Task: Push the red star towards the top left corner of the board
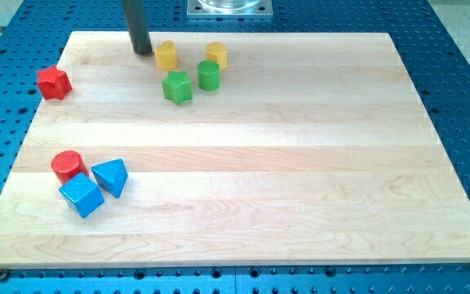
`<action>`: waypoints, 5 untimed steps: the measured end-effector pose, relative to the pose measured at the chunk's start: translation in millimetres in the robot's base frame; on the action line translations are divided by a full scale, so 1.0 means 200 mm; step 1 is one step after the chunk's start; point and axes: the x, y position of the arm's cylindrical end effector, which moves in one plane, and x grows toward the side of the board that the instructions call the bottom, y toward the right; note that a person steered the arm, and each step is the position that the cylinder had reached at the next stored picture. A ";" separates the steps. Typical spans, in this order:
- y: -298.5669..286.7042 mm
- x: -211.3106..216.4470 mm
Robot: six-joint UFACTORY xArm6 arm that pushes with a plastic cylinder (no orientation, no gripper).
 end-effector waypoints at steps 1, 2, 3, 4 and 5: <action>0.30 0.35; 0.21 0.33; -0.04 0.57; -0.19 0.84; -0.36 0.95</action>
